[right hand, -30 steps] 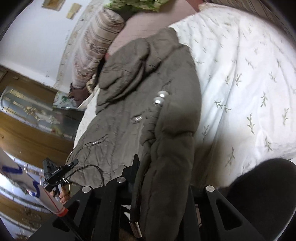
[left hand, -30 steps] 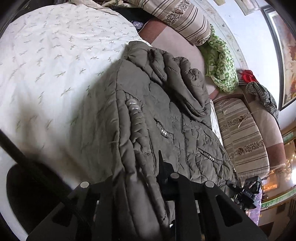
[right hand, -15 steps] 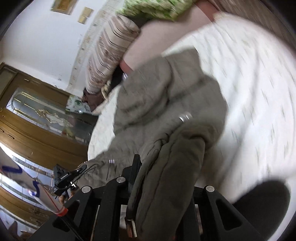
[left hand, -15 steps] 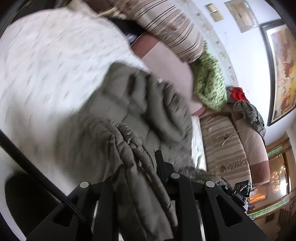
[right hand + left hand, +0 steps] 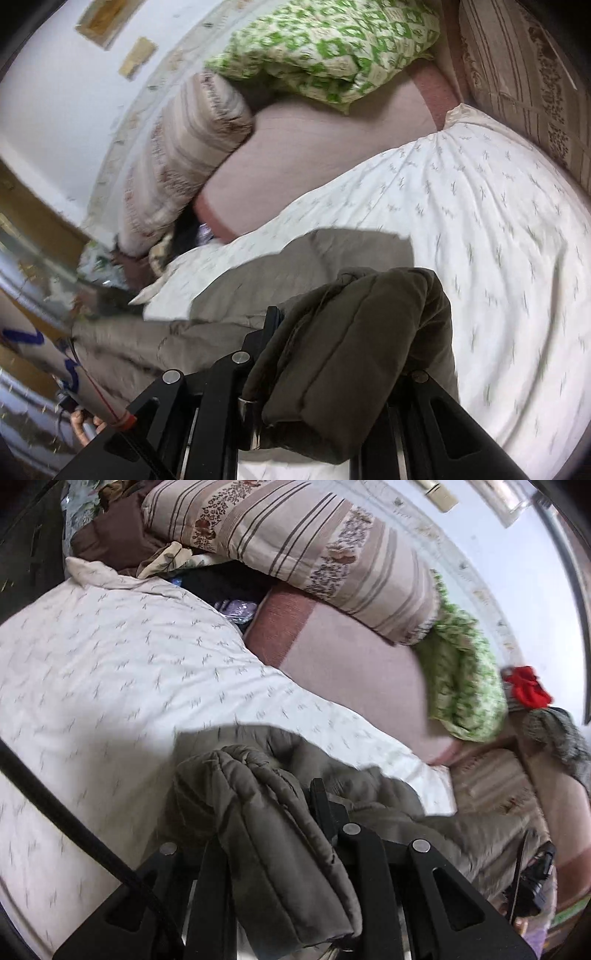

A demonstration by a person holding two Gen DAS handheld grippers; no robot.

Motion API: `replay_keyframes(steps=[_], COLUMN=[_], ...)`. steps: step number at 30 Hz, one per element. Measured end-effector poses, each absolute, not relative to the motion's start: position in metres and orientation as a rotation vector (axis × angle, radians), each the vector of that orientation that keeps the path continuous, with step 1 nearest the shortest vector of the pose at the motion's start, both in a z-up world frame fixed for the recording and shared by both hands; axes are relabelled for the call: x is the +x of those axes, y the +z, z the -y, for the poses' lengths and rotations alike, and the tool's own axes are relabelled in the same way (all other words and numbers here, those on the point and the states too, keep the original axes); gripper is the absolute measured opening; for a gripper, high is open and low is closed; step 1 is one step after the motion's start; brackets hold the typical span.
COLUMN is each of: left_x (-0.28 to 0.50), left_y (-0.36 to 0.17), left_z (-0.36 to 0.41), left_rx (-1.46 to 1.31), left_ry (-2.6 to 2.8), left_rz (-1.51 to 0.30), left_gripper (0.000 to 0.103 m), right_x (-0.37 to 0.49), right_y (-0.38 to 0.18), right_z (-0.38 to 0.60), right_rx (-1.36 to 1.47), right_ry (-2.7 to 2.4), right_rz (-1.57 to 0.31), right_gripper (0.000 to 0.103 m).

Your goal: Fold large clothes

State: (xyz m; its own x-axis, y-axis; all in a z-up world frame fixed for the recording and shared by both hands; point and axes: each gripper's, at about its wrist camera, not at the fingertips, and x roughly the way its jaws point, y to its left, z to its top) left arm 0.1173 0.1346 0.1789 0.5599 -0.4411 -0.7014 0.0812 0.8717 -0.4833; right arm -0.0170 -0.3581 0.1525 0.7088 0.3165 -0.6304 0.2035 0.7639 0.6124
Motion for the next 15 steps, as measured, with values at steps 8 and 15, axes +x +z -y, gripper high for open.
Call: replay_keyframes(steps=[8,15], left_x=[0.198,0.21], left_y=[0.109,0.12], left_z=[-0.107,-0.119], left_rx=[-0.397,-0.522], left_ry=[-0.223,-0.29], left_rz=[-1.06,-1.019], left_gripper=[0.019,0.035], right_x=[0.067,0.083], right_y=[0.092,0.086], right_z=[0.369,0.381], right_rx=[0.715,0.86], right_ry=[-0.024,0.009], right_rz=[-0.904,-0.853], right_gripper=[0.019,0.033])
